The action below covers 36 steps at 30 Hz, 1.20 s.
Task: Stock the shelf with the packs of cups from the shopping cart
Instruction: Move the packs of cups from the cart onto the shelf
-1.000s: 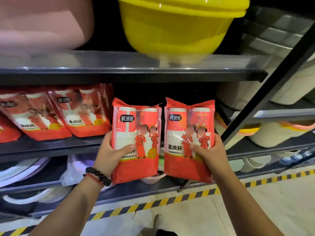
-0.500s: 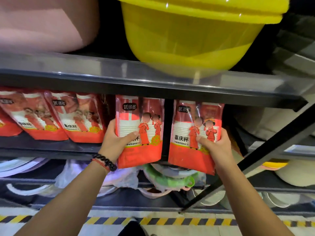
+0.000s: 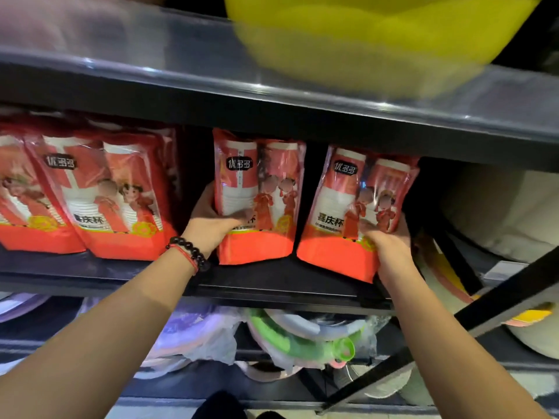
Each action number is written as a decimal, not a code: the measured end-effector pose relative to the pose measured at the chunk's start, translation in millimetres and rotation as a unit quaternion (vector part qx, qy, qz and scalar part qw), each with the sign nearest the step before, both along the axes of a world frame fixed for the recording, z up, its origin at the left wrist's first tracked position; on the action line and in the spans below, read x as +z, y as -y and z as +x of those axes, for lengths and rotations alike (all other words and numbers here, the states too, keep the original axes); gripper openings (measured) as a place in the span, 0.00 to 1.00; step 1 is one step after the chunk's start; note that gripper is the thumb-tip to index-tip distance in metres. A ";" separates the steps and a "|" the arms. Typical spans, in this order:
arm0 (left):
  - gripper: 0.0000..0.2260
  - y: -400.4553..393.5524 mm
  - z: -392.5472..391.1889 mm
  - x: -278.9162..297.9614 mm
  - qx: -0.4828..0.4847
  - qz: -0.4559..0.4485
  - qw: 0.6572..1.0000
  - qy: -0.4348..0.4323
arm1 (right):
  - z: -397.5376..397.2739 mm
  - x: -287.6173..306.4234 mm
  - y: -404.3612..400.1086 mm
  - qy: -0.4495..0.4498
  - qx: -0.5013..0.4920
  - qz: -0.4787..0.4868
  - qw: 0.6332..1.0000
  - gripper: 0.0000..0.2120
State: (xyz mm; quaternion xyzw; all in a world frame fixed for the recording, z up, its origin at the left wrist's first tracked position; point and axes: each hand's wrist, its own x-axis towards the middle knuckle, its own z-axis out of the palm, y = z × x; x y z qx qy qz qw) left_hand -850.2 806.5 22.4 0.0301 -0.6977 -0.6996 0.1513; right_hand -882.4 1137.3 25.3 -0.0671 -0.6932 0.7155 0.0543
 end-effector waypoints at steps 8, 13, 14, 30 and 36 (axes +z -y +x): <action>0.39 2.1 -42.1 12.8 -0.032 -0.047 0.998 -0.004 | -65.4 -5.7 -2.7 -0.111 0.077 0.002 0.991 0.39; 0.34 2.0 -80.0 14.8 -0.042 -0.080 0.996 0.000 | -98.0 -12.9 3.6 -0.159 0.128 -0.001 0.979 0.30; 0.35 1.4 -89.5 14.7 -0.038 -0.077 0.996 -0.001 | -104.3 -15.5 5.5 -0.168 0.125 -0.004 0.978 0.30; 0.32 11.4 -181.5 -7.6 0.098 -0.022 0.994 -0.033 | -192.3 -47.2 22.4 -0.138 0.054 0.079 0.986 0.36; 0.28 11.2 -191.4 -7.2 0.099 -0.035 0.993 -0.048 | -207.8 -51.2 28.0 -0.126 0.050 0.092 0.986 0.34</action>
